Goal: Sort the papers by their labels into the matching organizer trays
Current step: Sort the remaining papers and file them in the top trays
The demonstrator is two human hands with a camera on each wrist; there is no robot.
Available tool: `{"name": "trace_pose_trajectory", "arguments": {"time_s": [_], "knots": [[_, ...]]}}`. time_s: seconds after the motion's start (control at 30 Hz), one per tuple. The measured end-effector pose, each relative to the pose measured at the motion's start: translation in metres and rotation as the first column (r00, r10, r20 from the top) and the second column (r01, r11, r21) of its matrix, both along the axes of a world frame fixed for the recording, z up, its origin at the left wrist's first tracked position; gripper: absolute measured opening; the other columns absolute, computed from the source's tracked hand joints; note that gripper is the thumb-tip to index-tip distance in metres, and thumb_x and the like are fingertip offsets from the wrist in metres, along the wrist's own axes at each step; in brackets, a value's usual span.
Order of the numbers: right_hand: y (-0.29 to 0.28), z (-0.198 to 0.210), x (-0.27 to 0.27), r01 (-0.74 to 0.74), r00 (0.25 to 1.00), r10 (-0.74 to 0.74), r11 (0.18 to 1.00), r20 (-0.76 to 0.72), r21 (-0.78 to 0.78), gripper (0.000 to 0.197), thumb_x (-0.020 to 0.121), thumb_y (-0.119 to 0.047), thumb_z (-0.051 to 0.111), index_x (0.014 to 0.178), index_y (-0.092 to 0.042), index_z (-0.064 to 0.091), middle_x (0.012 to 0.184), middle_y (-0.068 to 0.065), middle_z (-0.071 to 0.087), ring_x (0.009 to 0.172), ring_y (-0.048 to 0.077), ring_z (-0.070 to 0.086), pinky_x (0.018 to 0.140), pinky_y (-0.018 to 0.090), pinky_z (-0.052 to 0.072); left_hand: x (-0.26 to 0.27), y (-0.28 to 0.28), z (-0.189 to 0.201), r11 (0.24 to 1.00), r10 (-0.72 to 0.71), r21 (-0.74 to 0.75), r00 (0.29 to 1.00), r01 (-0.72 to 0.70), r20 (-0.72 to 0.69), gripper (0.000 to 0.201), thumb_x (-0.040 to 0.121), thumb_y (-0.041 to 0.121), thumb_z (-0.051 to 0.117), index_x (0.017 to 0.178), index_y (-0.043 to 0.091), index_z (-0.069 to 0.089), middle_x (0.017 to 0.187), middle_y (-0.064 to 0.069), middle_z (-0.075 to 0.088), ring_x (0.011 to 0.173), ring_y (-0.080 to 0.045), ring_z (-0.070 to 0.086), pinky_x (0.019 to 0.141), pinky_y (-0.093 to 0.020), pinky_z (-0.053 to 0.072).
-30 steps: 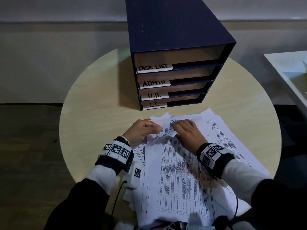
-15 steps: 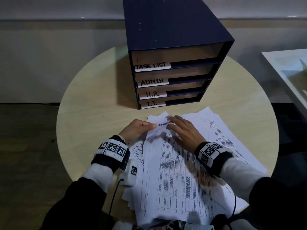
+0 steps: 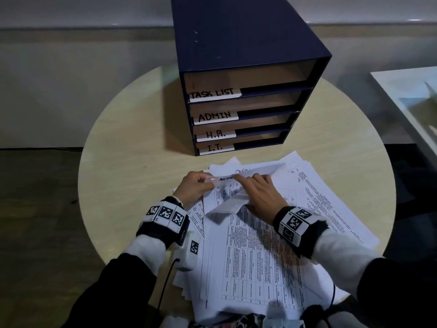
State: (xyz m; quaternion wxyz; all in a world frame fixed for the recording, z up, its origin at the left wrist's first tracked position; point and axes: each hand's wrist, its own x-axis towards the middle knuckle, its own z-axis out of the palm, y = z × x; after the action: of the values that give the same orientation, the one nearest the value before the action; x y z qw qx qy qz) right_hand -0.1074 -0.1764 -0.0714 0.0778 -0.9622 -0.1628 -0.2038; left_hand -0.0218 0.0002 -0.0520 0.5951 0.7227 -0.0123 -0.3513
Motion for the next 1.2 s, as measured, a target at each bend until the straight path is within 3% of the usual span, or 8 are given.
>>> {"name": "trace_pose_trajectory", "arguments": {"time_s": [0.17,0.3,0.47,0.6,0.73,0.87,1.03,1.2], "knots": [[0.001,-0.010,0.004,0.039,0.999,-0.039,0.999,-0.028,0.033,0.086,0.033,-0.009,0.089,0.107,-0.015,0.045,0.082,0.002,0.067,0.081,0.016,0.041,0.071,0.030,0.036,-0.007,-0.003,0.016,0.989,-0.146,-0.017,0.989,0.147,0.027,0.012,0.081,0.012,0.067,0.087,0.001,0.070,0.085,-0.010,0.063,0.082,-0.023,0.056,0.069,-0.029,0.046],[-0.003,-0.010,0.002,0.005,1.000,-0.005,0.999,-0.003,0.043,0.067,0.037,-0.001,0.080,0.091,-0.017,0.044,0.078,0.005,0.062,0.079,0.019,0.036,0.066,0.031,0.024,-0.012,-0.005,0.016,0.999,-0.052,-0.020,0.998,0.051,-0.044,0.047,0.081,0.055,0.055,0.105,0.017,0.067,0.119,-0.007,0.062,0.112,-0.027,0.055,0.101,-0.042,0.040],[-0.008,-0.010,-0.002,-0.007,1.000,0.004,0.998,0.031,0.068,0.052,0.034,0.009,0.078,0.078,-0.014,0.063,0.076,0.007,0.062,0.081,0.020,0.038,0.070,0.032,0.025,-0.013,-0.009,0.011,1.000,0.015,-0.016,0.999,-0.015,-0.041,0.041,0.096,0.044,0.038,0.133,0.027,0.044,0.127,-0.006,0.054,0.122,-0.031,0.051,0.104,-0.044,0.041],[-0.009,-0.008,-0.002,0.021,0.999,-0.021,0.999,-0.035,0.025,0.050,0.031,-0.006,0.088,0.076,-0.014,0.069,0.104,0.013,0.067,0.102,0.023,0.042,0.081,0.035,0.033,-0.008,-0.005,0.003,0.995,-0.007,-0.103,1.000,0.005,-0.024,0.067,0.084,0.051,0.057,0.133,0.065,0.014,0.149,-0.010,0.034,0.114,-0.027,0.058,0.081,-0.037,0.054],[-0.007,-0.010,-0.001,0.039,0.995,-0.033,0.997,-0.095,0.066,0.066,0.035,0.001,0.083,0.088,-0.018,0.048,0.101,0.009,0.069,0.100,0.024,0.060,0.092,0.039,0.027,-0.020,0.001,0.009,0.987,-0.125,-0.103,0.992,0.123,-0.010,0.067,0.078,0.072,0.045,0.136,0.038,0.042,0.093,0.011,0.072,0.093,-0.017,0.065,0.092,-0.036,0.048],[-0.003,-0.002,0.000,0.139,0.987,-0.110,0.954,-0.121,0.267,0.060,0.056,0.005,0.079,0.090,-0.018,0.036,0.072,0.005,0.063,0.068,0.024,0.065,0.094,0.033,0.028,-0.033,0.004,0.011,0.920,-0.388,-0.066,0.921,0.386,-0.027,0.086,0.056,0.062,0.075,0.130,0.030,0.046,0.128,0.000,0.055,0.110,-0.018,0.054,0.092,-0.028,0.044],[-0.007,0.004,0.002,0.294,0.950,-0.213,0.852,-0.227,0.433,0.048,0.082,-0.027,0.053,0.124,-0.009,0.040,0.107,0.014,0.063,0.102,0.030,0.060,0.096,0.040,0.026,-0.044,-0.016,-0.005,0.947,-0.237,0.250,0.963,0.200,0.127,0.048,0.091,0.026,0.058,0.134,0.008,0.046,0.132,-0.011,0.056,0.121,-0.029,0.052,0.101,-0.035,0.042],[-0.049,0.012,-0.005,0.808,0.590,-0.650,0.464,-0.479,0.364,0.079,0.082,-0.039,0.065,0.141,-0.001,0.029,0.147,0.018,0.030,0.136,0.031,0.029,0.112,0.043,0.020,-0.034,-0.022,0.001,0.987,0.063,0.144,0.996,-0.071,0.059,0.042,0.093,0.018,0.053,0.133,0.006,0.047,0.131,-0.013,0.056,0.120,-0.030,0.054,0.103,-0.046,0.043]]}}
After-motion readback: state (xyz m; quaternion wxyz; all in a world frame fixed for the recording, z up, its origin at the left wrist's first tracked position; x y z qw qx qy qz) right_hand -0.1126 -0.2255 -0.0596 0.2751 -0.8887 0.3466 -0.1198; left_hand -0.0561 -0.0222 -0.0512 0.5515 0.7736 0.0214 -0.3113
